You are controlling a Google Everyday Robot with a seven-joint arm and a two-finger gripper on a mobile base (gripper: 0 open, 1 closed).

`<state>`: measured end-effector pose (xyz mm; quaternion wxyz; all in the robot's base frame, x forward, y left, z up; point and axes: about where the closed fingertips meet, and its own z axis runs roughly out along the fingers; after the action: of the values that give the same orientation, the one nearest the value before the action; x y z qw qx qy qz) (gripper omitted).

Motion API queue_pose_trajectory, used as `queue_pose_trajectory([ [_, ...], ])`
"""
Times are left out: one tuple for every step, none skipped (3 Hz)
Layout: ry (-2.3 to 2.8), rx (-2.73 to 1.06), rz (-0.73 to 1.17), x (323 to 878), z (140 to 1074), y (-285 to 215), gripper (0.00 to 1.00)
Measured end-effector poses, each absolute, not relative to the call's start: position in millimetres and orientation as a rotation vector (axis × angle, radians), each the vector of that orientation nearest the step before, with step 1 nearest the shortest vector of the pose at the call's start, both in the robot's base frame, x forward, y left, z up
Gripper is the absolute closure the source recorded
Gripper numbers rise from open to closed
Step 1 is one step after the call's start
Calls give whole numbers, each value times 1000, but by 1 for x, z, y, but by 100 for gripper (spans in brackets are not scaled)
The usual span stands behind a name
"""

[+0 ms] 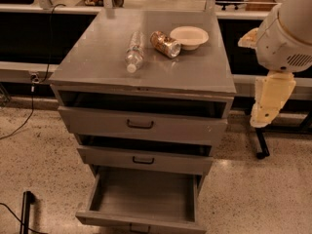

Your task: Place water bottle into bottom drawer

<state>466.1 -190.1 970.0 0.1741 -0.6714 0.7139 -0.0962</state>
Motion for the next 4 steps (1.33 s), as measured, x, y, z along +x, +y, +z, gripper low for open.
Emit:
queue_pose_trajectory([
  [1809, -2084, -339, 493, 963, -170, 0],
  [1535, -2230, -323, 519, 958, -136, 0],
  [1284, -2382, -313, 518, 960, -110, 0],
  [1164, -2451, -344, 517, 961, -109, 0],
])
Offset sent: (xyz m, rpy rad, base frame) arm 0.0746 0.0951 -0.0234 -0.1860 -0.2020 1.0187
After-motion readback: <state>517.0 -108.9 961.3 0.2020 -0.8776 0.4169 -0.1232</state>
